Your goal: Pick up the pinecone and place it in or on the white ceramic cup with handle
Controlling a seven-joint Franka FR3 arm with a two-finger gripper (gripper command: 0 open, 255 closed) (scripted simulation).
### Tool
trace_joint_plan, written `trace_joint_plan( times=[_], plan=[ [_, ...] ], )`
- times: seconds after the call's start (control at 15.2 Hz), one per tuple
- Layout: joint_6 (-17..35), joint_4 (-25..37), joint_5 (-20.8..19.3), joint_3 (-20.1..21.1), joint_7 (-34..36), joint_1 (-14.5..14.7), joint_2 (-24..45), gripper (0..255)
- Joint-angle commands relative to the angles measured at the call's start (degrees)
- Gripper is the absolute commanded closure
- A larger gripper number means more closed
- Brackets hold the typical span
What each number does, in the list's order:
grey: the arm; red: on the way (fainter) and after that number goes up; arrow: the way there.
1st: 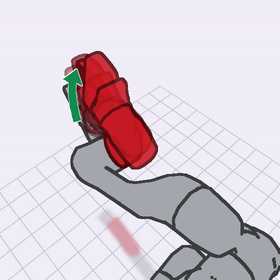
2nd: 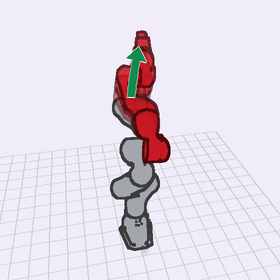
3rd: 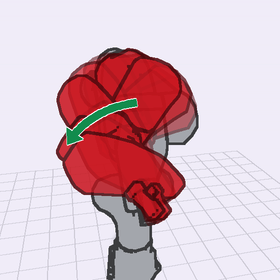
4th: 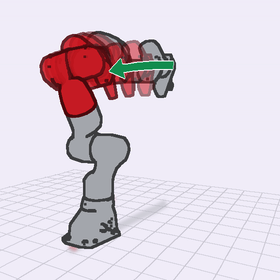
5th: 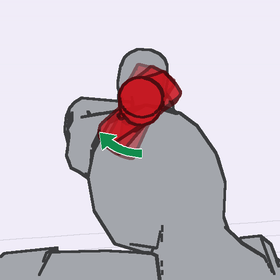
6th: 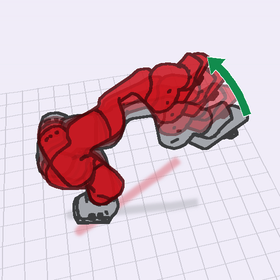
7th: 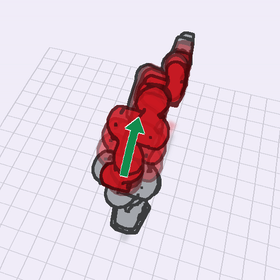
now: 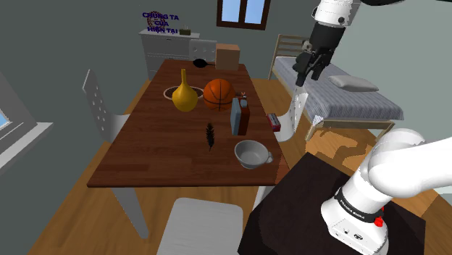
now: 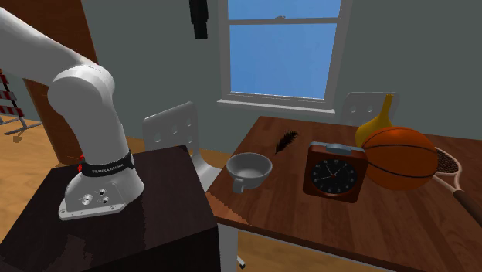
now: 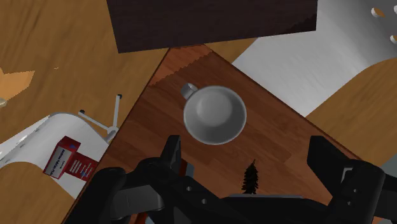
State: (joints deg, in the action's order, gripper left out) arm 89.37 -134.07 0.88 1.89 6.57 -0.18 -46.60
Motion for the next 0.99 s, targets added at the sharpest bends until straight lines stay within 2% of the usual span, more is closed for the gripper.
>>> trace_joint_plan(
  times=[0.0,0.46,0.92],
  plan=[
    [0.0,0.0,0.0,0.0,0.0,0.0,0.0,0],
    [11.2,0.4,0.1,1.2,1.0,0.0,13.0,0],
    [20.4,4.6,-0.4,2.4,2.1,-0.2,27.9,0]
  ],
)
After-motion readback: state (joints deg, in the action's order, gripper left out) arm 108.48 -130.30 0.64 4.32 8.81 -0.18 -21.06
